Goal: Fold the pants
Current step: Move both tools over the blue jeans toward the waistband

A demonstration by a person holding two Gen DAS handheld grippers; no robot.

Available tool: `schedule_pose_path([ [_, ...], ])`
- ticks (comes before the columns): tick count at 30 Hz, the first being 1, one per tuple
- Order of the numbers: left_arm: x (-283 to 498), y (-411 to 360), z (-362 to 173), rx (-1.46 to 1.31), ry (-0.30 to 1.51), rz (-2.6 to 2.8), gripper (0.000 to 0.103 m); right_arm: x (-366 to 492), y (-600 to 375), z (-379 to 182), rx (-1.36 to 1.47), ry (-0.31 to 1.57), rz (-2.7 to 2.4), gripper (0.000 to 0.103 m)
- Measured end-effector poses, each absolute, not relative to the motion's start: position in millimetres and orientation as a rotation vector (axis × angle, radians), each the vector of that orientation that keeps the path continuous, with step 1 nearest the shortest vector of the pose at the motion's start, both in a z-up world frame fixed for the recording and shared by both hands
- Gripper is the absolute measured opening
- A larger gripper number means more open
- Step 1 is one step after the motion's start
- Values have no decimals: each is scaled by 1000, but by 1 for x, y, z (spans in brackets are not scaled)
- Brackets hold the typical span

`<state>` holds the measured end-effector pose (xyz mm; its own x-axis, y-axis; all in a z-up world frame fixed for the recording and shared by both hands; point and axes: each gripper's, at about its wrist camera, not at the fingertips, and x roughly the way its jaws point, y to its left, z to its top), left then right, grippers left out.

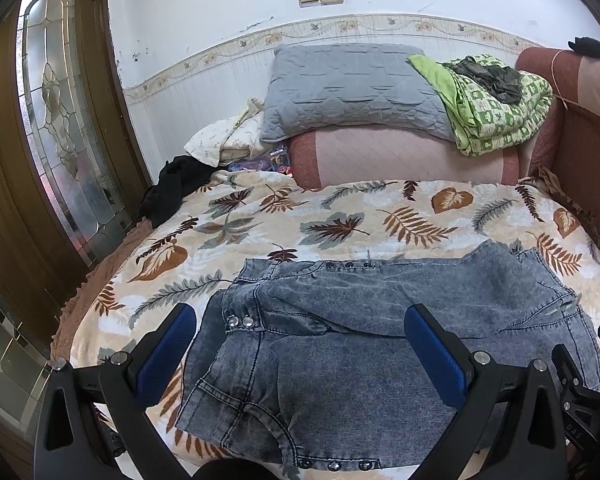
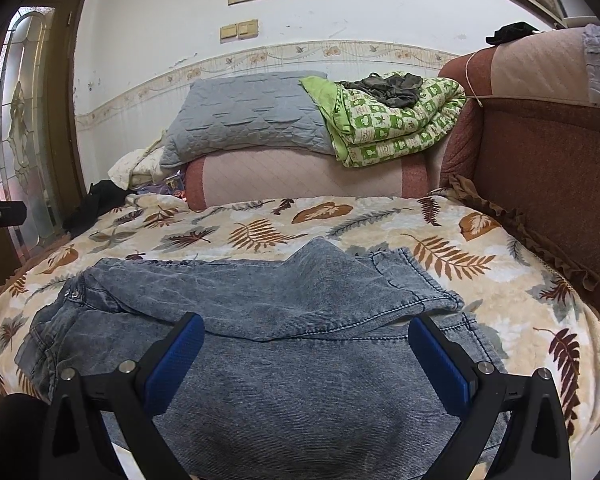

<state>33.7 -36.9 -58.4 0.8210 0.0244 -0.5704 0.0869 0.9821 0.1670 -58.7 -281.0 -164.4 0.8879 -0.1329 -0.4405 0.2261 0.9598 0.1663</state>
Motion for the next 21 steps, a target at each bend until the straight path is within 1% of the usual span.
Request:
schedule_pose_path([
  [15, 41, -34, -74, 187, 640, -26, 103, -53, -281, -167, 215, 468, -200, 103],
  [21, 37, -46, -105, 211, 674, -58, 103, -46, -282, -173, 198, 516, -254, 103],
])
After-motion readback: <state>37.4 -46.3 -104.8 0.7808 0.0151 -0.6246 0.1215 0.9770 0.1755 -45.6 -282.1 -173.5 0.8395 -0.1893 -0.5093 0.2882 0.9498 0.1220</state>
